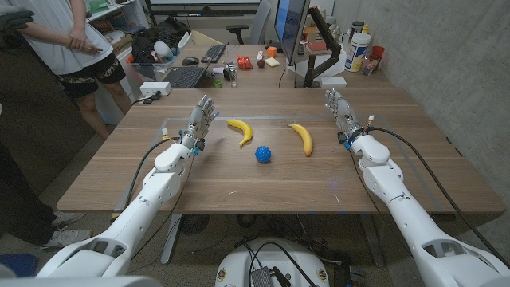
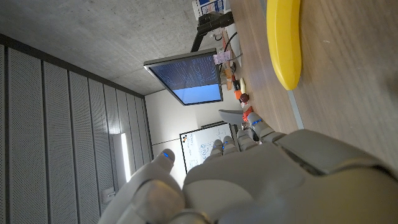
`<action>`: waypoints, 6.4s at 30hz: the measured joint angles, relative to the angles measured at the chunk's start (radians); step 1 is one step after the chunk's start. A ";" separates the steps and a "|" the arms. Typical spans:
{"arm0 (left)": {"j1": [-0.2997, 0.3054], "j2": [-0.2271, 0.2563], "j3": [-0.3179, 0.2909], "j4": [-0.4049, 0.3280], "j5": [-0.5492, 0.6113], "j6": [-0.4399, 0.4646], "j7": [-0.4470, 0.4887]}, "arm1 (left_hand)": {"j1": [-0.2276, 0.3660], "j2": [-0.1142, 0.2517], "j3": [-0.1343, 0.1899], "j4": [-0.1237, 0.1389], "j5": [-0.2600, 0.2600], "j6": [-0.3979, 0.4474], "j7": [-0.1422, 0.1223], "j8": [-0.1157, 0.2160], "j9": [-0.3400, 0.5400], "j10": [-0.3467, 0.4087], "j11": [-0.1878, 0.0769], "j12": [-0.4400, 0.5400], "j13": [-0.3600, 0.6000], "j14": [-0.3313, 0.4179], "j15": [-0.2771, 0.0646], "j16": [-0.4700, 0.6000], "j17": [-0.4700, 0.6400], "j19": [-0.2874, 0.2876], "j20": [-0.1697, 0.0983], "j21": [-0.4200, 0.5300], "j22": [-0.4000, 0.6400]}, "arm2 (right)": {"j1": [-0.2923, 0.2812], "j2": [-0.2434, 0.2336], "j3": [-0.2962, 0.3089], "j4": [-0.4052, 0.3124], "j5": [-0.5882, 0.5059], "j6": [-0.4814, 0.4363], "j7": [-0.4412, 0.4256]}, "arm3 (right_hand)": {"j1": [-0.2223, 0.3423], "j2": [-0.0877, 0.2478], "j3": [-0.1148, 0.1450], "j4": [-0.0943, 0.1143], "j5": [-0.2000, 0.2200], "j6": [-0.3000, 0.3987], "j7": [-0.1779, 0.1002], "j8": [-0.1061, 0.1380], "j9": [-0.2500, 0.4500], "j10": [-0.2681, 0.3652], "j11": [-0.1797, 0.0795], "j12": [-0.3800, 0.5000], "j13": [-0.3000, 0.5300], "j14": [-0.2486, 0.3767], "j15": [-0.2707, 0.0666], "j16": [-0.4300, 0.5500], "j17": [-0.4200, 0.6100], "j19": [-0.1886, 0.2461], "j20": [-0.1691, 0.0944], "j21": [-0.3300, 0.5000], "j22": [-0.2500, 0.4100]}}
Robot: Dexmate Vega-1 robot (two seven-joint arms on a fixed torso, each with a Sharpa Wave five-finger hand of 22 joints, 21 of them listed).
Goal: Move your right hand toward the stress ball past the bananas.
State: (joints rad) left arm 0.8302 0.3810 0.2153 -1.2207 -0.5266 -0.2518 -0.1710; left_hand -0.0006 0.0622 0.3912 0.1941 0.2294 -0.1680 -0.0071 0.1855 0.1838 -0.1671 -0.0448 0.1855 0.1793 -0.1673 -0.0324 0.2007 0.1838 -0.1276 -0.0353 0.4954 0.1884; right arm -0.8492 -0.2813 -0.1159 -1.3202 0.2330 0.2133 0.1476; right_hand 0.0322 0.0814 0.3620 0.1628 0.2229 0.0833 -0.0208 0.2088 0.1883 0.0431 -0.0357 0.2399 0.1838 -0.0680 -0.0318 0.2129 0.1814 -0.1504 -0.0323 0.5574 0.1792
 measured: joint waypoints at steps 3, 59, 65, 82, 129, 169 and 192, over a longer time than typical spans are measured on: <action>-0.006 -0.006 -0.003 0.011 0.003 0.000 -0.004 | 0.000 0.000 0.000 0.000 0.000 0.000 0.000 0.000 0.000 0.000 0.000 0.000 0.000 0.000 0.000 0.000 0.000 0.000 0.000 0.000 0.000 | 0.004 0.001 0.000 0.003 -0.022 0.012 -0.004 | 0.000 0.000 0.000 0.000 0.000 0.005 0.005 0.000 0.000 0.004 0.004 0.000 0.000 0.002 -0.002 0.000 0.000 0.003 -0.003 0.000 0.000; -0.050 -0.043 -0.010 0.087 0.029 -0.008 -0.020 | 0.000 0.000 -0.008 0.000 0.008 0.000 0.000 0.000 0.000 0.000 0.000 0.000 0.000 0.000 0.000 0.000 0.000 0.000 0.000 -0.004 0.000 | 0.051 -0.008 -0.022 0.026 -0.211 0.153 -0.057 | 0.016 0.006 0.023 -0.007 -0.009 0.046 0.011 0.006 0.005 0.045 -0.001 0.000 0.000 0.029 -0.004 0.000 0.000 0.009 0.002 -0.018 0.000; -0.053 -0.044 -0.010 0.094 0.030 -0.010 -0.022 | 0.000 0.000 -0.008 0.000 0.008 0.000 0.000 0.000 0.000 0.000 0.000 0.000 0.000 0.000 0.000 0.000 0.000 0.000 0.000 -0.004 0.000 | 0.054 -0.010 -0.025 0.022 -0.231 0.165 -0.066 | 0.024 0.014 0.023 -0.007 -0.012 0.053 0.007 0.006 0.005 0.048 0.002 0.004 0.000 0.029 -0.004 0.000 0.000 0.012 -0.002 -0.018 0.000; -0.065 -0.049 -0.011 0.115 0.031 -0.015 -0.029 | 0.000 0.000 -0.008 0.000 0.008 0.000 0.000 0.000 0.000 0.000 0.000 0.000 0.000 0.000 0.000 0.000 0.000 0.000 0.000 -0.004 0.000 | 0.054 -0.016 -0.030 0.004 -0.289 0.198 -0.095 | 0.025 0.013 0.027 -0.011 -0.012 0.071 0.006 0.006 0.005 0.064 0.000 0.004 0.000 0.043 -0.001 0.000 0.000 0.014 -0.003 -0.021 0.000; -0.083 -0.056 -0.013 0.150 0.036 -0.023 -0.036 | 0.000 0.000 -0.016 0.000 0.008 0.000 0.000 0.000 0.000 0.000 0.000 0.000 0.000 0.000 0.000 0.000 0.000 0.000 0.000 -0.012 0.000 | 0.048 -0.026 -0.034 -0.039 -0.442 0.335 -0.164 | 0.033 0.012 0.040 -0.015 -0.016 0.106 -0.001 0.010 0.005 0.107 -0.011 0.012 0.000 0.076 -0.004 0.000 0.000 0.039 -0.003 -0.029 0.000; -0.061 -0.049 -0.015 0.113 0.034 -0.016 -0.029 | 0.000 0.000 -0.016 0.000 0.015 0.000 0.000 0.000 0.000 0.000 0.000 0.000 0.000 0.000 0.000 0.000 0.000 0.000 0.000 -0.012 0.000 | 0.010 -0.037 -0.023 -0.135 -0.558 0.388 -0.200 | 0.040 0.016 0.047 -0.014 -0.020 0.133 -0.009 0.009 0.005 0.129 -0.014 0.012 0.000 0.090 -0.004 0.000 0.000 0.050 -0.004 -0.037 -0.003; -0.060 -0.049 -0.015 0.118 0.032 -0.015 -0.031 | 0.000 0.000 -0.016 0.000 0.015 0.000 0.000 0.000 0.000 0.000 0.000 0.000 0.000 0.000 0.000 0.000 0.000 0.000 0.000 -0.018 0.000 | -0.009 -0.045 -0.021 -0.178 -0.643 0.415 -0.237 | 0.048 0.019 0.051 -0.018 -0.020 0.133 -0.009 0.009 0.005 0.138 -0.016 0.012 0.000 0.101 -0.004 0.000 -0.005 0.061 -0.003 -0.043 -0.002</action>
State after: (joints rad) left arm 0.7698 0.3316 0.2006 -1.1022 -0.4943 -0.2671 -0.2019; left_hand -0.0006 0.0622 0.3749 0.1945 0.2446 -0.1680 -0.0071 0.1855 0.1835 -0.1670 -0.0448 0.1854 0.1791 -0.1672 -0.0323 0.2007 0.1836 -0.1275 -0.0352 0.4769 0.1882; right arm -0.8581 -0.3262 -0.1364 -1.4979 -0.4104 0.6287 -0.0897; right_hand 0.0798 0.1003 0.4131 0.1448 0.2033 0.2162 -0.0303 0.2183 0.1928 0.1806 -0.0518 0.2515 0.1837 0.0325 -0.0359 0.2129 0.1766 -0.0898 -0.0358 0.5144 0.1768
